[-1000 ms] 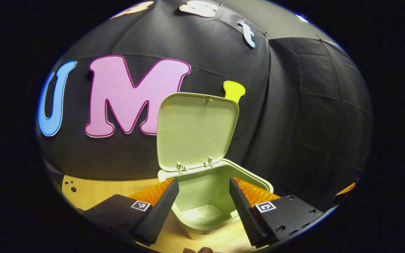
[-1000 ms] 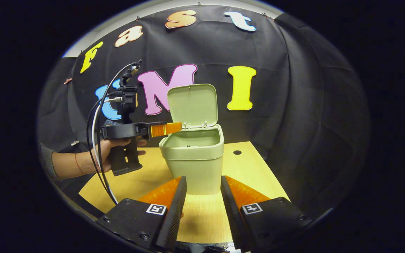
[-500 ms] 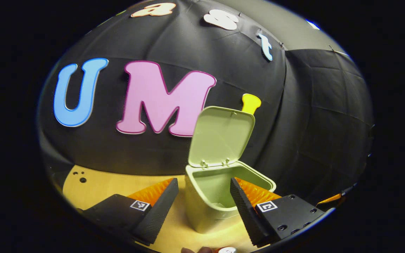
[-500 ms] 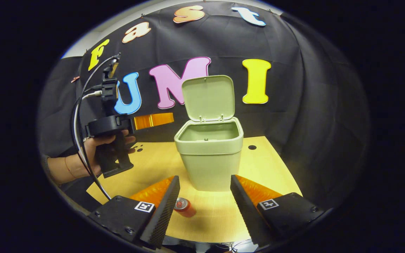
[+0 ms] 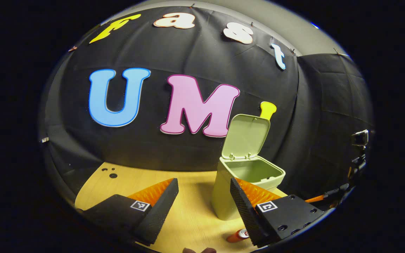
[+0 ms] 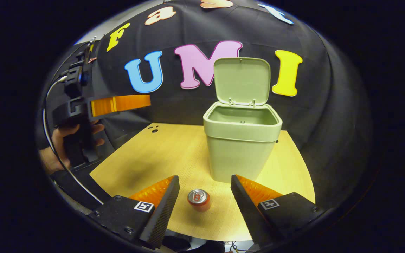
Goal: Press the lid of the desktop garbage bin to open it, pick up the crumpled paper on the desktop and throw it into the bin, then pick up the pop can on the desktop and drop it into the bin, and finally close the garbage bin lid.
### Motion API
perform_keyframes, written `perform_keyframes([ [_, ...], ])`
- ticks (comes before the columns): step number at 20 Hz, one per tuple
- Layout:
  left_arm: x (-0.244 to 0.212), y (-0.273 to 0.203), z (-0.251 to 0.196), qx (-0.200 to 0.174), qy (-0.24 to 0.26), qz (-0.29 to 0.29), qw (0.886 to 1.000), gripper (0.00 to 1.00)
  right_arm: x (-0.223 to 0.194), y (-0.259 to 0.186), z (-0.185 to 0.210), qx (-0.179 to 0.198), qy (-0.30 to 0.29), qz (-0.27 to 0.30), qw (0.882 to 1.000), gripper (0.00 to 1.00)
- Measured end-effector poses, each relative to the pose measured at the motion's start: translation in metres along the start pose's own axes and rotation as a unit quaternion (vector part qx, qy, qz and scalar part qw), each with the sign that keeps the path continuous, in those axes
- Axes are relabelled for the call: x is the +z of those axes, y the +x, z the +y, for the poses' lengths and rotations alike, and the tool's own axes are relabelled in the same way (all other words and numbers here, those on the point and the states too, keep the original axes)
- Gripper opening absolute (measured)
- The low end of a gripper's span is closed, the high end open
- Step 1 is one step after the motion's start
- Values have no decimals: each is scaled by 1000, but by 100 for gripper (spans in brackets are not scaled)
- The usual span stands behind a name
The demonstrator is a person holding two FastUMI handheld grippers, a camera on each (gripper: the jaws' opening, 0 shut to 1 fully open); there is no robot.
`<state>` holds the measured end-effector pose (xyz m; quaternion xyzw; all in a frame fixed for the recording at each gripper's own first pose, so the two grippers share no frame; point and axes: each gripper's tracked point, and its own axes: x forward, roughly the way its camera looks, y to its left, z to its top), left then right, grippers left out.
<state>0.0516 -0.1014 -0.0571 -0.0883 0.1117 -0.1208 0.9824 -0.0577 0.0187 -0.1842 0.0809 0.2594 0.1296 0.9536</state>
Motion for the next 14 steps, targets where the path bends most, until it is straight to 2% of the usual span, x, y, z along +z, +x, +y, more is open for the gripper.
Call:
perform_keyframes([
  [9, -68, -63, 82, 78, -19, 56, 995, 95, -63, 48, 11, -13, -49, 83, 995, 93],
  [14, -81, -75, 103, 91, -27, 70, 993, 95, -89, 71, 13, -16, -49, 120, 991, 93],
])
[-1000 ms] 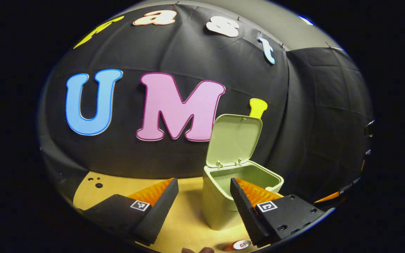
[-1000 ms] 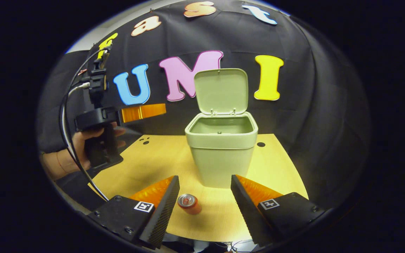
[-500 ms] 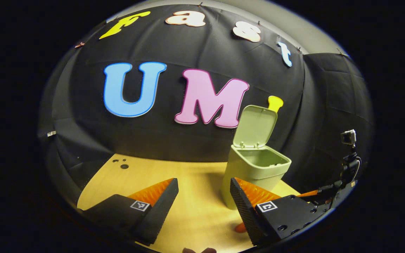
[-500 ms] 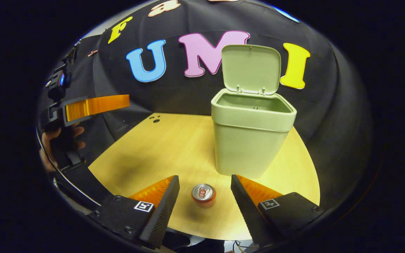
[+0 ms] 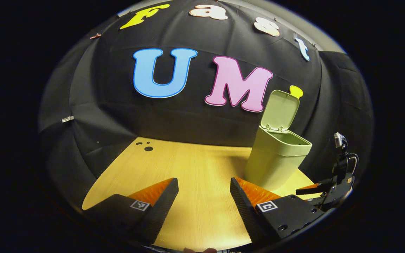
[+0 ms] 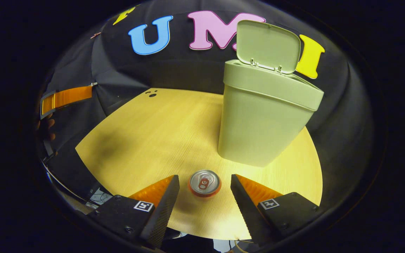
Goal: Press the lid of the desktop garbage bin to open it, pick up the crumpled paper on the desktop and throw it into the bin, then pick up the pop can on the desktop and drop it into the bin, and finally close the garbage bin lid.
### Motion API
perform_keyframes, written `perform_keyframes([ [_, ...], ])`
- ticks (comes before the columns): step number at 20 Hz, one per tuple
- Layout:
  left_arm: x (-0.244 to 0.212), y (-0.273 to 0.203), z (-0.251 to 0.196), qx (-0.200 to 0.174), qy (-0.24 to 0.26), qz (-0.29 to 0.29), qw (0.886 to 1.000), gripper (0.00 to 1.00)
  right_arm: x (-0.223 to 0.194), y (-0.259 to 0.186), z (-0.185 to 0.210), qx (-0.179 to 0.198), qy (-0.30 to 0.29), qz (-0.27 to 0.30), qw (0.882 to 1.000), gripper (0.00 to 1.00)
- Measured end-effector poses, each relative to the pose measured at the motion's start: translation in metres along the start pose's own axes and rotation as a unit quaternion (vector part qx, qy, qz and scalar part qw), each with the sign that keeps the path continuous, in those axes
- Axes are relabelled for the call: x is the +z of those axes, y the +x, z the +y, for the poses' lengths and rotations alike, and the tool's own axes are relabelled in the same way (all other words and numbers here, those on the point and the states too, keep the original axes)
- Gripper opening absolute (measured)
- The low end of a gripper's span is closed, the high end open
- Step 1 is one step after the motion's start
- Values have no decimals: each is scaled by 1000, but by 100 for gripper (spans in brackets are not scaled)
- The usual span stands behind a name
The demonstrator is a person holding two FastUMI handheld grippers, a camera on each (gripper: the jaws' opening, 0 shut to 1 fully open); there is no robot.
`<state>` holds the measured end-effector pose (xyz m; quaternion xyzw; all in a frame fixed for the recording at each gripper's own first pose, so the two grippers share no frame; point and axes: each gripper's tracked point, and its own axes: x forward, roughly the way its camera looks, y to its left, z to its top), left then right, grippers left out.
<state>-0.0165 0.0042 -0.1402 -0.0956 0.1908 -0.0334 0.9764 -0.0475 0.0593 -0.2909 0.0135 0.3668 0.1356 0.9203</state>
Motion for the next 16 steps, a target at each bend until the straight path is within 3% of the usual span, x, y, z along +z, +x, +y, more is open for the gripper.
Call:
perform_keyframes([
  [14, -8, 1, 15, 4, 6, 16, 1000, 95, -45, 51, -1, -22, -2, 81, 996, 94],
  [16, -8, 2, 14, 3, 6, 16, 1000, 95, -43, 48, 1, -17, -5, 81, 997, 83],
])
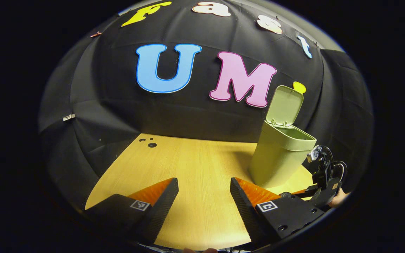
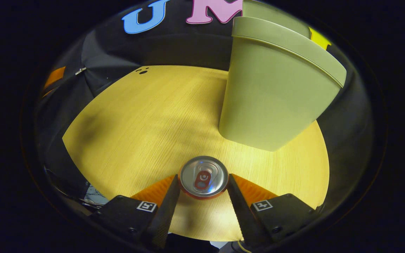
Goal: Press the lid of the desktop garbage bin to open it, pick up the crumpled paper on the desktop and throw it into the bin, then pick up the pop can on the desktop and drop it into the bin, and finally close the garbage bin lid.
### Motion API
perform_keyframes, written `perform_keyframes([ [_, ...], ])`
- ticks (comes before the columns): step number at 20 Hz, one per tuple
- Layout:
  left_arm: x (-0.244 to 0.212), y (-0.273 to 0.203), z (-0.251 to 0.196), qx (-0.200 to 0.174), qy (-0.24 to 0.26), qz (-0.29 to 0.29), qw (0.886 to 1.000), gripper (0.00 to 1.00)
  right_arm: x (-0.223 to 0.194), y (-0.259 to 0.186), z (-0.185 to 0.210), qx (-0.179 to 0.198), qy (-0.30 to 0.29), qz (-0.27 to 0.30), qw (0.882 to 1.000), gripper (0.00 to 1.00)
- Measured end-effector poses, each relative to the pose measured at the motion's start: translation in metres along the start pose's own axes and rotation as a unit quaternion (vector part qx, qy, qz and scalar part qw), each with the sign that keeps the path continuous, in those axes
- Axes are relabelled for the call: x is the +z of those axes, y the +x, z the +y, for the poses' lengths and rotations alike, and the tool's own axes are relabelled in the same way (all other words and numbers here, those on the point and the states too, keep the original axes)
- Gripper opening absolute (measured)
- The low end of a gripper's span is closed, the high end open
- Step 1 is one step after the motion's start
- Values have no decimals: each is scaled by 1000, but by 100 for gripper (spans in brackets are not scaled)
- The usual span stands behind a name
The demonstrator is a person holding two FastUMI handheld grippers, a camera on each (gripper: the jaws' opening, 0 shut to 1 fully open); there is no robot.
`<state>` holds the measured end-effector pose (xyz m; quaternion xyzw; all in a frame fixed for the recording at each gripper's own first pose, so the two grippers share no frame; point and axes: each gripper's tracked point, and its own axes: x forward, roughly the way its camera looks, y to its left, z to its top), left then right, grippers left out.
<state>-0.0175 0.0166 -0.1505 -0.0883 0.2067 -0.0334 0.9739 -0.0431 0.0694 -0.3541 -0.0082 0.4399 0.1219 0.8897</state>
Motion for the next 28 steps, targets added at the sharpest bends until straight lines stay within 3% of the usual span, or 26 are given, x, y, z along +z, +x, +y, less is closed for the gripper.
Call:
perform_keyframes([
  [5, -3, 0, -6, -4, 0, 1, 1000, 95, 26, -30, 4, 15, -2, -37, 999, 83],
  [10, -5, 1, -14, -10, -3, 2, 1000, 95, 87, -88, 6, 41, 10, -106, 993, 82],
  [13, -6, 2, -20, -14, -3, 3, 1000, 95, 129, -126, 14, 83, 50, -147, 984, 79],
  [16, -2, 1, -25, -18, 0, -1, 1000, 95, 174, -156, 4, 100, 81, -194, 973, 82],
  [19, -2, 0, -29, -20, 4, -2, 1000, 95, 221, -181, -20, 91, 93, -243, 961, 82],
  [22, -2, -2, -30, -20, 3, -3, 1000, 95, 253, -195, -56, 60, 91, -281, 953, 82],
  [28, 0, -7, -29, -15, 7, -4, 1000, 95, 290, -197, -107, 25, 98, -303, 948, 82],
])
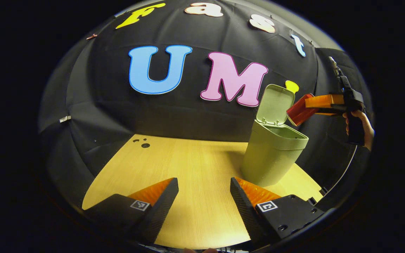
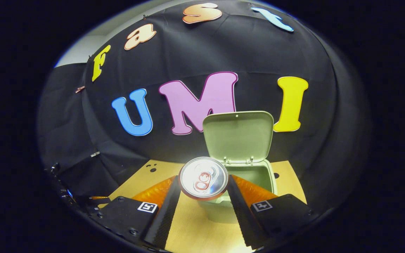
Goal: Press the lid of the desktop garbage bin to open it, pick up the crumpled paper on the desktop and throw it into the bin, then pick up the pop can on the desktop and drop it into the bin, and finally close the garbage bin lid.
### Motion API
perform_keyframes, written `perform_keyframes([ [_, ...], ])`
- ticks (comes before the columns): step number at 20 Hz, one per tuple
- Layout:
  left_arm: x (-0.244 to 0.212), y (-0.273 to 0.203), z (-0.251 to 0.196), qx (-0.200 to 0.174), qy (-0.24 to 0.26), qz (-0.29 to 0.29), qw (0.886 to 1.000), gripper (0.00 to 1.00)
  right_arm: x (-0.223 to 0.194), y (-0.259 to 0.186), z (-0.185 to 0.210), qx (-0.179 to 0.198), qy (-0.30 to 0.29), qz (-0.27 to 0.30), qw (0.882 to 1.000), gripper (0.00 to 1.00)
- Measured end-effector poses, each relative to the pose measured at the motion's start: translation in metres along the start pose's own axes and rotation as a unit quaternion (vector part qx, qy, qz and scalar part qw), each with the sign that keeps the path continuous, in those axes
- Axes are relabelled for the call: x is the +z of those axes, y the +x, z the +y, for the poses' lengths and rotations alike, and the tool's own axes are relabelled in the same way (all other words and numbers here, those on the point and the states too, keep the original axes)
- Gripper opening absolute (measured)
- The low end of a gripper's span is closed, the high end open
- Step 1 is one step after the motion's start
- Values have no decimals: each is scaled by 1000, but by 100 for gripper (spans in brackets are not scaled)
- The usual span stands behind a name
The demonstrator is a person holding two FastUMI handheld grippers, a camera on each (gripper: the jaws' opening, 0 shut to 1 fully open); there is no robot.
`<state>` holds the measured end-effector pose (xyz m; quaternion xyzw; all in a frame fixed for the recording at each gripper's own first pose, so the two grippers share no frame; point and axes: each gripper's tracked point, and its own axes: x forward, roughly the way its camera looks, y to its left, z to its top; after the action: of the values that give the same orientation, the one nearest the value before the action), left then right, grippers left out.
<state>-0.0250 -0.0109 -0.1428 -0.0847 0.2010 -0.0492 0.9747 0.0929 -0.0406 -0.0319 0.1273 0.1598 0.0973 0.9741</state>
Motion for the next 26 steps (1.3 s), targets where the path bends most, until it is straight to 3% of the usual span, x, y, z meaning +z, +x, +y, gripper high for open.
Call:
perform_keyframes([
  [10, -3, -2, 0, 7, -6, 1, 1000, 95, -34, 54, -44, -54, -11, 57, 997, 82],
  [26, -7, 0, 7, 11, -7, 10, 1000, 95, -93, 82, -65, -86, 14, 127, 988, 84],
])
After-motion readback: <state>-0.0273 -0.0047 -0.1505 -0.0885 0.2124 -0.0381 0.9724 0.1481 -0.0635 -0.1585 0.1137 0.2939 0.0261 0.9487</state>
